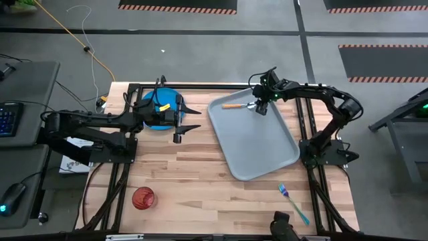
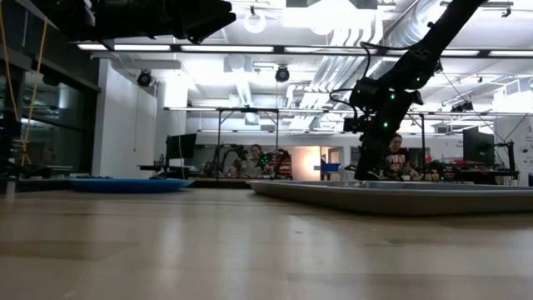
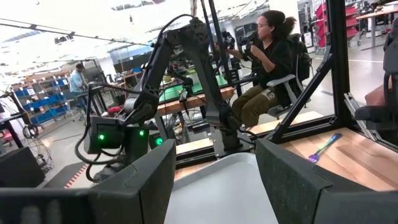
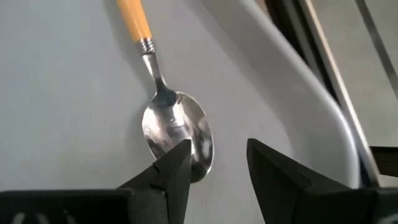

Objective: Pick and place plate/cup/fork/spoon on tray
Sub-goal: Put the yellow spoon on the gray serving tray

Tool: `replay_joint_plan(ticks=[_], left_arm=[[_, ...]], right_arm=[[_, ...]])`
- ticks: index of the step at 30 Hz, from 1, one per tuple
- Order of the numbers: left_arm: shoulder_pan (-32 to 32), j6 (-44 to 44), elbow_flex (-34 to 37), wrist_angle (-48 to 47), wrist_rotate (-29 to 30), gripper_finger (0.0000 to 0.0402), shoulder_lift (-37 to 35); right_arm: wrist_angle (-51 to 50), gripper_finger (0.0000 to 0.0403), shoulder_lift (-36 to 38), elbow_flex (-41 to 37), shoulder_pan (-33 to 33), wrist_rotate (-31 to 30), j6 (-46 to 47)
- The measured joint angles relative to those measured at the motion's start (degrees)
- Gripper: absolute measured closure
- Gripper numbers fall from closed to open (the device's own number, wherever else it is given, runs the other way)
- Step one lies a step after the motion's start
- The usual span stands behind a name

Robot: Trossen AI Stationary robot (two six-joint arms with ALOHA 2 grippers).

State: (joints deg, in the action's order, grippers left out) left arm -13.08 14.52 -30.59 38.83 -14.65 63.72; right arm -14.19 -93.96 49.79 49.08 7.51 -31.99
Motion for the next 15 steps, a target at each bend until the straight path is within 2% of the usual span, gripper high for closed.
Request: replay_joint_plan(ticks=[9,12,15], left_arm=[[0.0,-0.5,0.0,-0.1,0.0,0.0188,0.0],[0.0,-0.5,0.0,-0.3,0.0,0.0188,0.0],[0.0,-0.5,0.0,-0.5,0.0,0.0188,0.0]], right_arm=[[-3.7,0.0258,3.4,0.0,0.0,-0.9,0.0],[-7.6,0.0266,5.9,0.0,-0.1,2.7,0.3],[-10.0,0.0299,7.5,0.0,-0.9,8.8,2.6]])
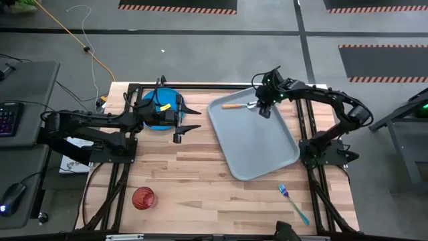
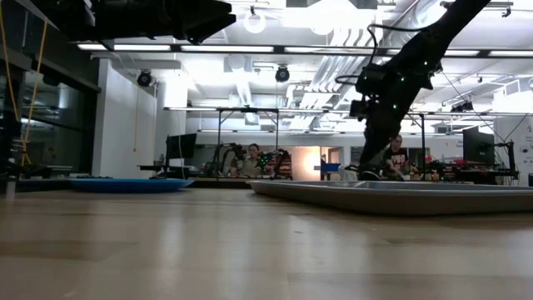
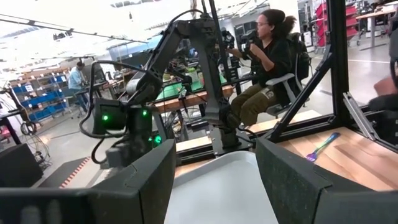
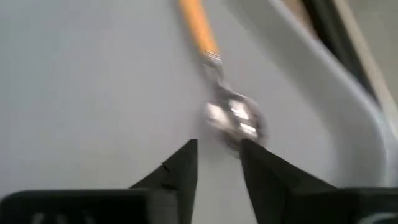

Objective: Pick and place plate/cup/fork/spoon on tray
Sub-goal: Put the yellow spoon on the gray serving tray

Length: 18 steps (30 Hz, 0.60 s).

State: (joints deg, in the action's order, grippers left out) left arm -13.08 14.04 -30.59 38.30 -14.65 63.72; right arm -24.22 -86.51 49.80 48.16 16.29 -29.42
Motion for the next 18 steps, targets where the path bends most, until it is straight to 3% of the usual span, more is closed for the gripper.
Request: replay_joint_plan(ticks=[5,10,15,18], left_arm=[[0.0,-0.5,0.0,0.0,0.0,0.0188,0.0],[0.0,-0.5,0.0,0.0,0.0,0.0188,0.0],[0.0,-0.5,0.0,0.0,0.0,0.0188,0.0],[0.0,-0.5,0.0,0.0,0.0,0.0188,0.0]], right_arm=[[-1.7,0.0392,-2.5,0.0,-3.9,0.7,0.9],[-0.2,0.0392,-6.0,-0.1,-6.4,-0.7,0.9],[0.0,0.0398,-8.0,-0.1,-6.5,-8.0,1.1],[1.5,0.0402,-8.0,-0.1,-6.5,-9.3,1.1]])
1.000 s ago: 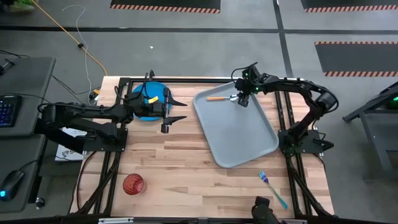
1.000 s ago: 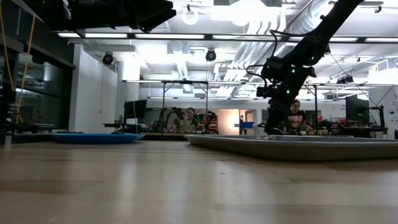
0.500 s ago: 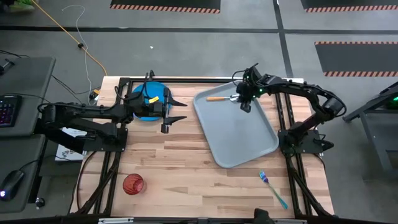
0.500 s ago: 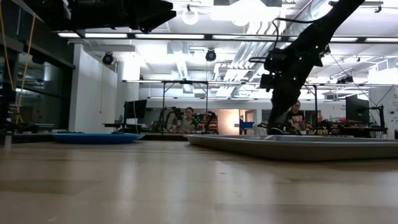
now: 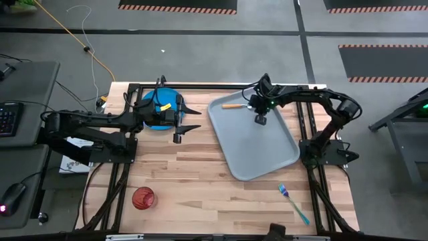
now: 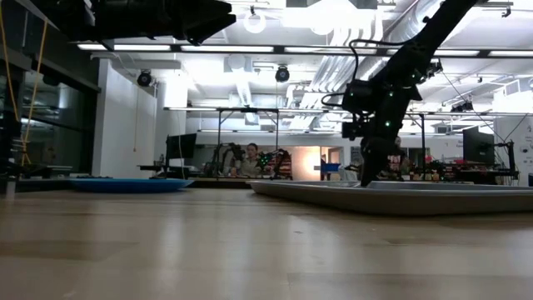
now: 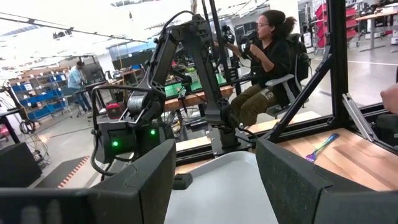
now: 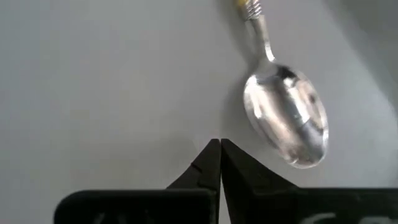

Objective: Pick and place plate/cup/fork/spoon on tray
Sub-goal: Put the yellow spoon on the gray serving tray

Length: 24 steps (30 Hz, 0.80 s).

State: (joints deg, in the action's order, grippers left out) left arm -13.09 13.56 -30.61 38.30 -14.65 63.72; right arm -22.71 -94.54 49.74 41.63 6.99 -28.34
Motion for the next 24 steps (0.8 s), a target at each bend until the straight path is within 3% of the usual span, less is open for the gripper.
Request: replay_joint_plan(ticks=[8,24], left_arm=[[0.0,0.0,0.0,0.0,0.0,0.0188,0.0],[0.0,0.0,0.0,0.0,0.0,0.0188,0.0]], right_arm=[[1.0,0.0402,0.0,0.0,0.0,-5.4,-0.1],[4.7,0.0403,0.0,0.0,0.0,-8.4,-0.2]])
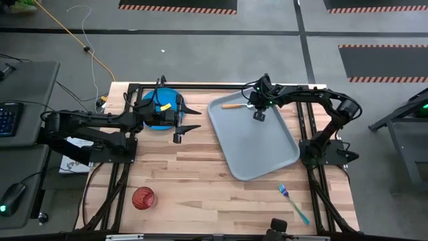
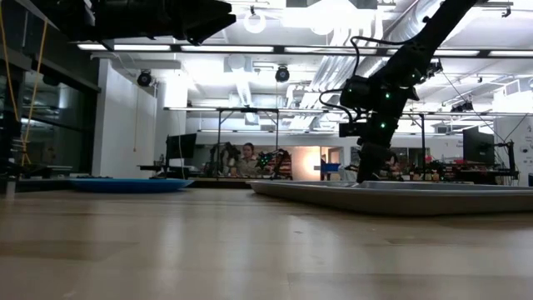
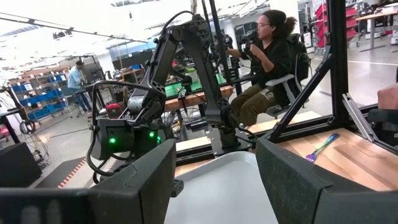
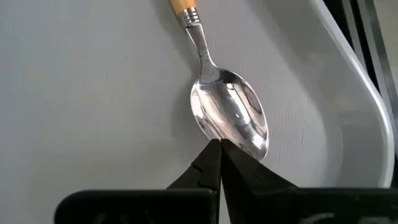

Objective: Pick and place plate/cup/fork/spoon on tray
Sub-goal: Put the yellow spoon on the gray serving tray, then put the blue plate on the gray serving tray

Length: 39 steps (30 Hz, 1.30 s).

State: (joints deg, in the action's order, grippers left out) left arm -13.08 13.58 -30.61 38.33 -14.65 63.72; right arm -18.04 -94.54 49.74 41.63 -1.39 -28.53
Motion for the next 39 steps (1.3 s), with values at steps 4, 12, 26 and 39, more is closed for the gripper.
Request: replay_joint_plan(ticks=[4,12,26,39], left_arm=[[0.0,0.0,0.0,0.0,0.0,0.0188,0.0],[0.0,0.0,0.0,0.0,0.0,0.0188,0.0],[0.0,-3.2,-0.1,-6.4,6.5,0.0188,0.0],[6.6,-25.6,-13.2,-61.6,38.7,0.0188,9.5]], right_arm=[[0.0,0.0403,0.0,0.0,0.0,-2.1,0.0],[-1.6,0.0403,0.0,0.0,-0.1,2.2,-0.9],[-3.0,0.0403,2.3,0.0,0.6,6.9,-0.8],[-2.0,0.0403,5.9,0.0,1.4,8.9,3.5]])
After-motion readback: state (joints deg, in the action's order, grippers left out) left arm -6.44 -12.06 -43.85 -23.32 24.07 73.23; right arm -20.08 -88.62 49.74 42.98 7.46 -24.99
